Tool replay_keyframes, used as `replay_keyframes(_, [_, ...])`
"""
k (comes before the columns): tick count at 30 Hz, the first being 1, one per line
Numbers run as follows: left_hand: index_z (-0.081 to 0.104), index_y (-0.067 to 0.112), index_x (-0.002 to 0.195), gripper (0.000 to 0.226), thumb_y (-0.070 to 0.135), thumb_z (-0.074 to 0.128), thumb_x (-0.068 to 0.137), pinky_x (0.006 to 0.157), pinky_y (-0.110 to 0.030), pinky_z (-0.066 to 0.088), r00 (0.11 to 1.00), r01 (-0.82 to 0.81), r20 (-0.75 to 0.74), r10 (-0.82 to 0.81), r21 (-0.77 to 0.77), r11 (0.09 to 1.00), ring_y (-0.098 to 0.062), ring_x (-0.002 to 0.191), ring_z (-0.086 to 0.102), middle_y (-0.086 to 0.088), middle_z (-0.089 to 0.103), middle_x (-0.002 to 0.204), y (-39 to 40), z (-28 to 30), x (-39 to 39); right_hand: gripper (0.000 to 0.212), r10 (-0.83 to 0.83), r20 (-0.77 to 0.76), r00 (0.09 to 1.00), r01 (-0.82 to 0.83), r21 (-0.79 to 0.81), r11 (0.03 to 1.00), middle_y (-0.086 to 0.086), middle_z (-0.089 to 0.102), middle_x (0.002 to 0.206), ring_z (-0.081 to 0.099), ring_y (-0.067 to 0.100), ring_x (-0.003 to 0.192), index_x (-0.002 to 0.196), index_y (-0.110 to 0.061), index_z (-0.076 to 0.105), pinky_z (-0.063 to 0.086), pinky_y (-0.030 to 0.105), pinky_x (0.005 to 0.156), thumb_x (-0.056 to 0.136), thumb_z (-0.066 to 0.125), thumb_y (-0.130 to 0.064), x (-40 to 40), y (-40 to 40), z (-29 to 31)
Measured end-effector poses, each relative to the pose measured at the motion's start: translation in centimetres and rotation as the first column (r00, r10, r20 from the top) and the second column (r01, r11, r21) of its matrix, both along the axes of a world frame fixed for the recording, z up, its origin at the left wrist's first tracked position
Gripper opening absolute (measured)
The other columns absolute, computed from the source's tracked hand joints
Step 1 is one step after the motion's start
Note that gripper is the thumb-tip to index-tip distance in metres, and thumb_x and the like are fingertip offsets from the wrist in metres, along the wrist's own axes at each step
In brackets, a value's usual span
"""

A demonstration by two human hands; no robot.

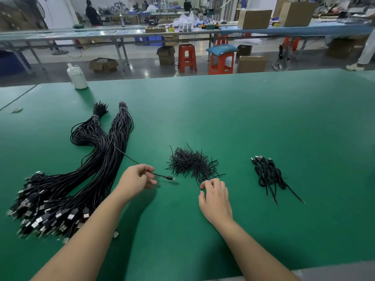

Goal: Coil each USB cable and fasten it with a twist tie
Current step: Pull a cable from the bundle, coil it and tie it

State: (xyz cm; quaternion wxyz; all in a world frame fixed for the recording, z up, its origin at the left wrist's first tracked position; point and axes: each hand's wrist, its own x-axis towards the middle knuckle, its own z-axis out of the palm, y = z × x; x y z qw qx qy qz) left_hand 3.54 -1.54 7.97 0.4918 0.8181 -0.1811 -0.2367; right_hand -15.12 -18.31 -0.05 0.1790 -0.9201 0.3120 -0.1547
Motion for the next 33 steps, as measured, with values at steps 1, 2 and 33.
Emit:
replay_keyframes(1, [0.063,0.008,0.098,0.027,-0.01,0.044,0.092,0.075,-0.039,0.061,0.989,0.048,0.133,-0.061,0.098,0.994,-0.023,0.075,0.073,-0.012,0.066,0.088,0.0,-0.2,-0.2,0.018,-0.001,0.003,1.0,0.001,0.006,1.0,-0.006,0.046,0.114,0.04,0.014,0.108,0.112,-0.025,0.056,0.035,0.029,0.098,0.097,0.047,-0.028,0.0,0.0,0.0])
replay_keyframes(2, [0.063,0.013,0.097,0.019,-0.001,0.053,0.091,0.075,-0.037,0.058,0.942,0.083,0.296,-0.158,0.252,0.964,-0.022,0.077,0.071,-0.006,0.066,0.087,0.0,-0.5,-0.4,0.018,-0.002,0.006,1.0,0.002,0.01,1.0,-0.006,0.046,0.114,0.04,0.014,0.108,0.112,-0.025,0.057,0.035,0.029,0.098,0.096,0.047,-0.028,0.0,0.0,0.0])
replay_keyframes(33, [0.08,0.017,0.089,0.015,0.028,0.069,0.09,0.06,-0.022,0.047,0.99,-0.043,-0.14,-0.011,-0.377,0.925,-0.012,0.06,0.054,-0.005,0.07,0.072,-4.4,-0.8,-10.8,0.033,-0.096,0.428,0.899,-0.344,0.824,0.45,-0.006,0.076,0.106,0.068,0.008,0.108,0.106,-0.019,0.076,0.048,0.024,0.101,0.105,0.044,-0.03,-1.1,0.5,4.6])
